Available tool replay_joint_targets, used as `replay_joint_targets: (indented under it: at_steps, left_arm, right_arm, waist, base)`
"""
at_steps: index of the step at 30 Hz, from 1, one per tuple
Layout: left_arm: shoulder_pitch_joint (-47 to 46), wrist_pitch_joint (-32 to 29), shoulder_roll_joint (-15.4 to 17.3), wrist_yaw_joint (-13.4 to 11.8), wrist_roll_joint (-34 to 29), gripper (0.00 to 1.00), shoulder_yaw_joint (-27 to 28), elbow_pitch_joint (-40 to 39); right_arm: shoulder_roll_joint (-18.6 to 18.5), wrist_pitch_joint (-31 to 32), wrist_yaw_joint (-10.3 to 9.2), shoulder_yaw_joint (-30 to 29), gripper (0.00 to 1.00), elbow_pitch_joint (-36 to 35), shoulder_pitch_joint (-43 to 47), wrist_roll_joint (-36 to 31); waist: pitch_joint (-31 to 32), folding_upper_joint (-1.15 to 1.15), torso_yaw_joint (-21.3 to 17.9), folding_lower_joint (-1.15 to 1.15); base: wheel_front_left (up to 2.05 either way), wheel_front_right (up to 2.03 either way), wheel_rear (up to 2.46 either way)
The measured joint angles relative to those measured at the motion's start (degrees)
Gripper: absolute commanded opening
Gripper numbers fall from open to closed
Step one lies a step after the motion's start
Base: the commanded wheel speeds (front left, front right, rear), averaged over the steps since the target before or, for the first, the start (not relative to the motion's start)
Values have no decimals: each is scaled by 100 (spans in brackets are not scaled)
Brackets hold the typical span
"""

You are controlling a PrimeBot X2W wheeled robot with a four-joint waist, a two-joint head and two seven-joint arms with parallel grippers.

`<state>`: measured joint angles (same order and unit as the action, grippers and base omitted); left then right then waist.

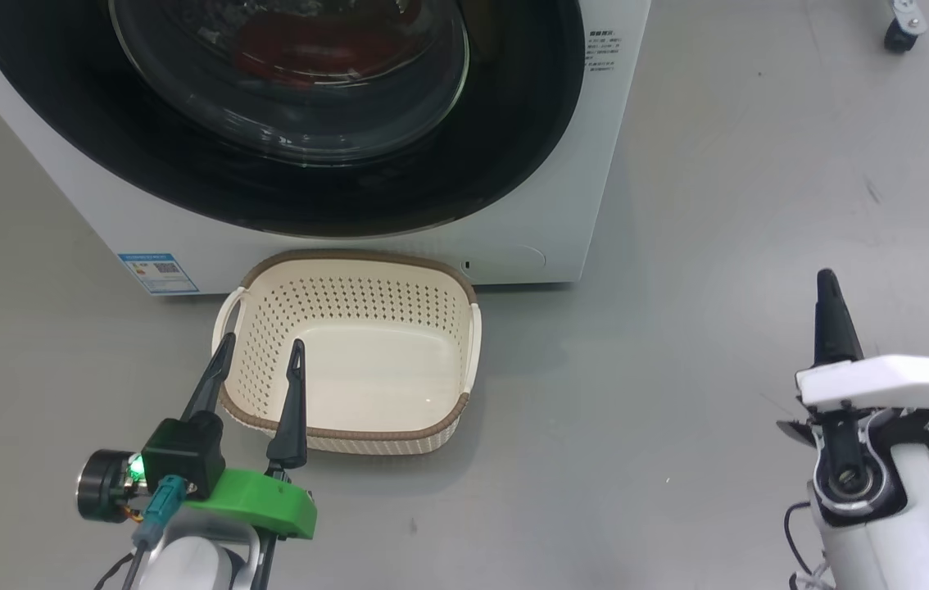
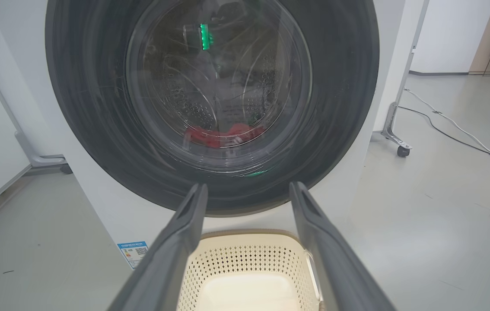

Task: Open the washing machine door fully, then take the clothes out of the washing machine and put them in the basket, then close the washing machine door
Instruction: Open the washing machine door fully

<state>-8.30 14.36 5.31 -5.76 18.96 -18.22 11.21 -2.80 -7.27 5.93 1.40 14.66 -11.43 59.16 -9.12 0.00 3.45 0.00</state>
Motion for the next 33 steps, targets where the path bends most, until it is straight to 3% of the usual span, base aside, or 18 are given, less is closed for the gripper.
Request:
replay_joint_targets:
  at_steps: [7,15,33]
  left_arm:
    - [-204,1,-59,4,-43,100,-34,-109]
    - [-448,3,-109,47,-60,100,-52,-226]
    - [-1044,8,-267,203,-58,100,-197,-282]
  right_arm:
    - [-3,740,8,-303,0,-25,-804,1321]
    - [-34,1448,1,-544,0,-15,-1701,2163]
    - [-827,2729,-566,-405,0,349,-3958,2375]
  waist:
    - [-363,0,123,0]
    - [-749,0,274,0]
    - [-1684,0,864,0]
  base:
    - [0,0,0]
    - [0,0,0]
    - [0,0,0]
